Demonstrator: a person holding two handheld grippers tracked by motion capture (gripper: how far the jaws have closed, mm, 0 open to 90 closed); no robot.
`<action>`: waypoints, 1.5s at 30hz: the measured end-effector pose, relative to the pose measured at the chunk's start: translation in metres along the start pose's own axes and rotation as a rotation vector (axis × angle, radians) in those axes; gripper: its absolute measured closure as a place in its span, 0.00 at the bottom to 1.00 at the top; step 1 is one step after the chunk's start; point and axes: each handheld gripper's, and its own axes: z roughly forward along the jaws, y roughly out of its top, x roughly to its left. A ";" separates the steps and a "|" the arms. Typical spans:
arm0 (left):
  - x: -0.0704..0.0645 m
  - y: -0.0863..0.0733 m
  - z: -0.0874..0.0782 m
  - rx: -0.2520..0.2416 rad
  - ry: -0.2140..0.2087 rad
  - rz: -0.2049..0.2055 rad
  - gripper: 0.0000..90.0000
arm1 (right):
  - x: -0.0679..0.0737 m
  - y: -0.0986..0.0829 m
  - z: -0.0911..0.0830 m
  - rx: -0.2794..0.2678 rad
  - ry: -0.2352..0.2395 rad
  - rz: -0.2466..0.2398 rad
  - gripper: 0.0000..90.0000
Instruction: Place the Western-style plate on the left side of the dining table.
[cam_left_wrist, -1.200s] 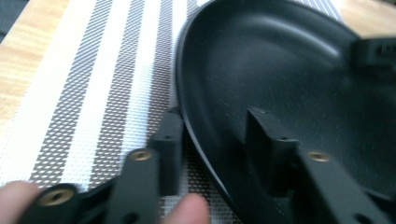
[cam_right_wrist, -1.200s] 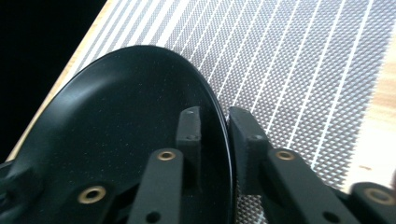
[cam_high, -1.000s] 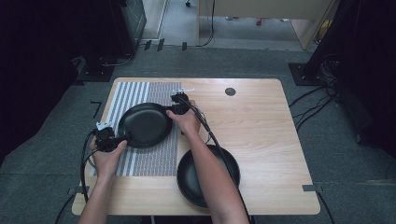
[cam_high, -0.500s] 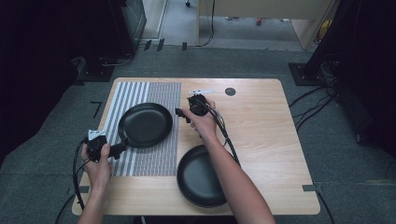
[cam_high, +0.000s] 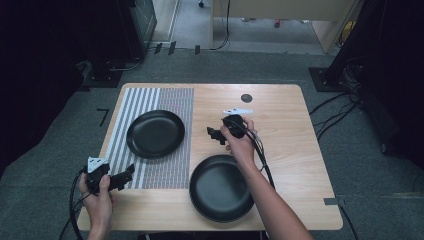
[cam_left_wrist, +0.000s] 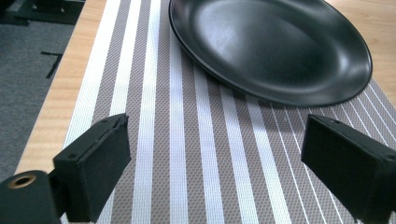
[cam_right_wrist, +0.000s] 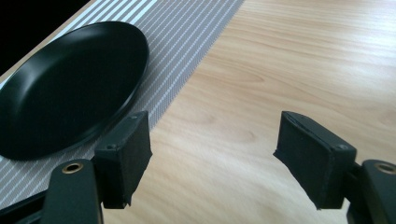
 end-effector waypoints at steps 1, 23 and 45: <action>0.000 -0.002 -0.002 -0.003 0.002 0.000 0.08 | -0.002 -0.003 -0.005 -0.005 0.001 0.004 0.29; 0.018 -0.044 -0.016 0.065 0.070 0.046 0.08 | -0.052 -0.075 -0.085 -0.058 -0.059 0.063 0.28; 0.019 -0.054 -0.008 0.094 0.095 0.129 0.03 | -0.101 -0.146 -0.147 -0.049 -0.170 0.129 0.28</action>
